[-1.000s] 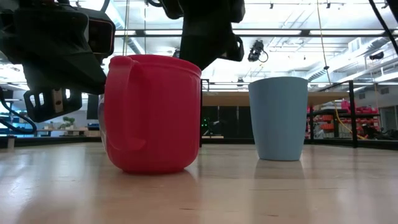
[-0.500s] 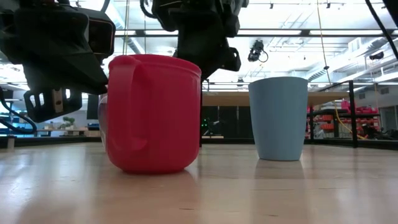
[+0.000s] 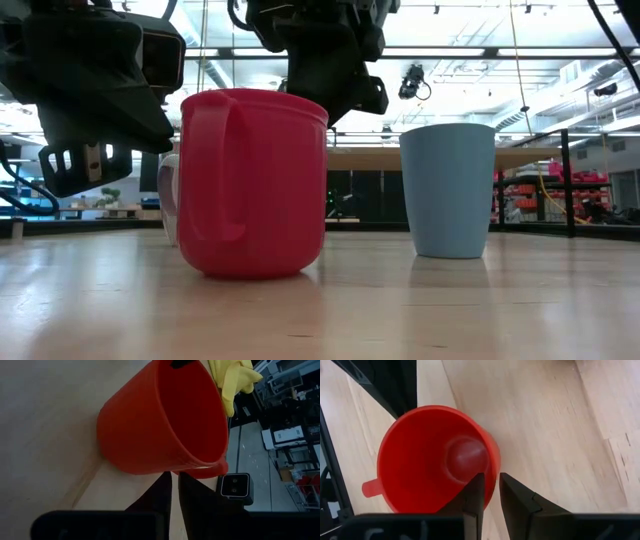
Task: Stack small to large cups/mugs on shelf
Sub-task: Put the red mug on the shelf
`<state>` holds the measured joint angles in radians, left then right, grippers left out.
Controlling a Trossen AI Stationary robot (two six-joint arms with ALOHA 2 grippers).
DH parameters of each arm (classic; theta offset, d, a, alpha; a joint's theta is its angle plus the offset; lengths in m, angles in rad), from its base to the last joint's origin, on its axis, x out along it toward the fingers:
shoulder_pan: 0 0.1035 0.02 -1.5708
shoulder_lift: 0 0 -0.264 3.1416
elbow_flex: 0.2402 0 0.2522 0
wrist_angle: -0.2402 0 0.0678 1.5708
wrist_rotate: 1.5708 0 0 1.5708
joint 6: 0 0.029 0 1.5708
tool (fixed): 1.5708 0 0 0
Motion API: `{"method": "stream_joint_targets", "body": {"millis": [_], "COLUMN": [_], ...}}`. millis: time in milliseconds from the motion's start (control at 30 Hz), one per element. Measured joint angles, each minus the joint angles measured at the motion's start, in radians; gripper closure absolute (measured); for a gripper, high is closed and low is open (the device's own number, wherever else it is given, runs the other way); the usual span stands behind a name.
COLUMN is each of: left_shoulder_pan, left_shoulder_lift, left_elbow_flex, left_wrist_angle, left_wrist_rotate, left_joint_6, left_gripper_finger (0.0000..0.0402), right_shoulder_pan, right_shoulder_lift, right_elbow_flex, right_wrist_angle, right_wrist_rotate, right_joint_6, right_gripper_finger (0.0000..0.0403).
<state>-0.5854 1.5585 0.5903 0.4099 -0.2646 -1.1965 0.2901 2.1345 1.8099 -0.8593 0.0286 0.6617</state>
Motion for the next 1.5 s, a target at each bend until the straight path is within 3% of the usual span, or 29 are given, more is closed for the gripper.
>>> {"method": "stream_joint_targets", "body": {"millis": [533,933,1067,1233,1500], "left_shoulder_pan": [0.0,0.0,0.0,0.0,0.0], "left_shoulder_lift": [0.0,0.0,0.0,0.0,0.0], "left_elbow_flex": [0.0,0.0,0.0,0.0,0.0], "left_wrist_angle": [0.0,-0.001,-0.001,-0.001,0.004], "left_wrist_rotate": [0.0,-0.004,-0.004,-0.01,-0.011], "left_joint_6": [0.002,0.003,0.005,0.012,0.013], "left_gripper_finger": [0.0362,0.0365,0.0367,0.0367,0.0381], "right_shoulder_pan": [-0.001,-0.001,-0.001,-0.001,-0.013], "right_shoulder_lift": [-0.002,-0.001,-0.001,-0.001,-0.001], "right_elbow_flex": [-0.067,-0.069,-0.067,0.006,0.295], "right_wrist_angle": [0.024,0.049,0.046,-0.043,-0.469], "right_wrist_rotate": [-0.034,-0.036,-0.037,-0.036,0.1], "right_joint_6": [0.019,0.043,0.043,0.025,-0.075], "right_gripper_finger": [0.033,0.039,0.0393,0.0394,0.0395]}}
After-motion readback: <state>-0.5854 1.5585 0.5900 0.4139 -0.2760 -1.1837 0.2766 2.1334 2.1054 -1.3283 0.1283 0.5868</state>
